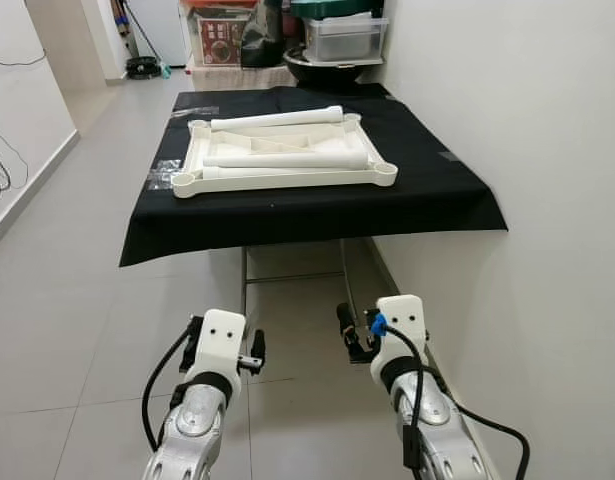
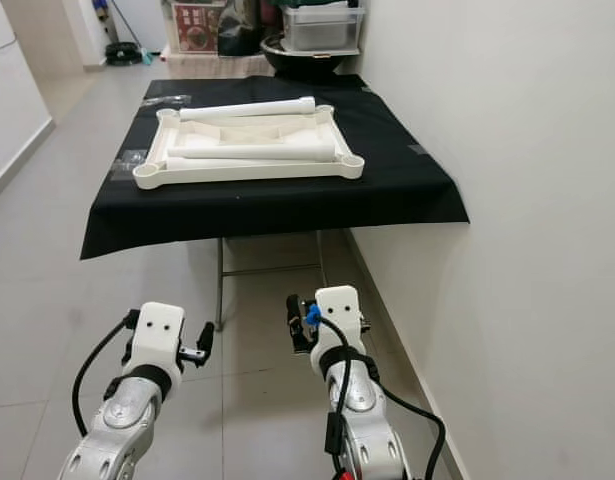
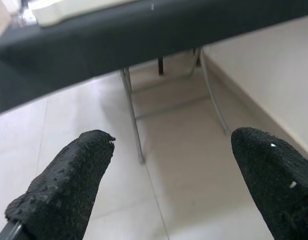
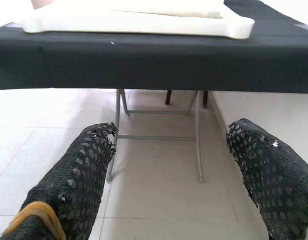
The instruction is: Building children table
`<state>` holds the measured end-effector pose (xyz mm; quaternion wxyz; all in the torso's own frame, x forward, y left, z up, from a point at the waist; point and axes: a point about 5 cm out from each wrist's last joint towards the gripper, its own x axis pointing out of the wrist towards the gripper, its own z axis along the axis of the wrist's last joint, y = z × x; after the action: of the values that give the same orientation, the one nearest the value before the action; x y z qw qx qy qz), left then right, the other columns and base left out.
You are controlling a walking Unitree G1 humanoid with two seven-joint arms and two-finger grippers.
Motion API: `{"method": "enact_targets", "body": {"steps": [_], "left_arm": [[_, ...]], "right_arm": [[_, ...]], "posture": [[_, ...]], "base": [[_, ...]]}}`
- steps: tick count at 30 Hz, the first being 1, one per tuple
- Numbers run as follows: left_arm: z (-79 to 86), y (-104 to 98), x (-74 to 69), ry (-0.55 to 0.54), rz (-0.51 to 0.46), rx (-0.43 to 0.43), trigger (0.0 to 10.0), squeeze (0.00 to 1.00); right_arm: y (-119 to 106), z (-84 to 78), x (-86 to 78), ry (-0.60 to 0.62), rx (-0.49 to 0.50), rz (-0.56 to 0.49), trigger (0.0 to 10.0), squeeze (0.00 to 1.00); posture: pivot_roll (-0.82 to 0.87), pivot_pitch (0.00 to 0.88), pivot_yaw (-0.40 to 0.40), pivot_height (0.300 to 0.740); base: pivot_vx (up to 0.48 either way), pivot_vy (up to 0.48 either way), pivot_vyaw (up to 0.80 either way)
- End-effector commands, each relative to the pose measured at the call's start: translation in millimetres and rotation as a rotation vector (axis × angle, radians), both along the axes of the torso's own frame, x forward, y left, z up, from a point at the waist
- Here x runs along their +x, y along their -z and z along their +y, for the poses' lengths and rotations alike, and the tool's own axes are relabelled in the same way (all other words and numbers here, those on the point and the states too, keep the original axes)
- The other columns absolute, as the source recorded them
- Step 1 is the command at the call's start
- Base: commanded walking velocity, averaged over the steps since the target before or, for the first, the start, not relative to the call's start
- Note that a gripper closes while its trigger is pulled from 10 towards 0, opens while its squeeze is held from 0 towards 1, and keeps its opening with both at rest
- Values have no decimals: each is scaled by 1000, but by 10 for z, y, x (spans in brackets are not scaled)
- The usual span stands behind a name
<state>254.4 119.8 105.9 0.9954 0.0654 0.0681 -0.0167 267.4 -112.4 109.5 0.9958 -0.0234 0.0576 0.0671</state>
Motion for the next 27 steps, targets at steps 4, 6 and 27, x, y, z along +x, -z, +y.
{"method": "enact_targets", "body": {"steps": [4,6,27], "left_arm": [[1,-199,-41,-2,-140,16,10000,0],[20,-187,-38,-22,-135,14,10000,0],[-11,-74,-13,-3,-88,23,10000,0]], "right_arm": [[-178,7,-3,14,58,-141,10000,0],[-131,-6,-1,19,68,-107,10000,0],[-74,118,-12,-77,55,-101,10000,0]], "posture": [[30,0,-53,740],[28,0,-51,740],[35,0,-57,740]], "base": [[0,0,0],[0,0,0],[0,0,24]]}}
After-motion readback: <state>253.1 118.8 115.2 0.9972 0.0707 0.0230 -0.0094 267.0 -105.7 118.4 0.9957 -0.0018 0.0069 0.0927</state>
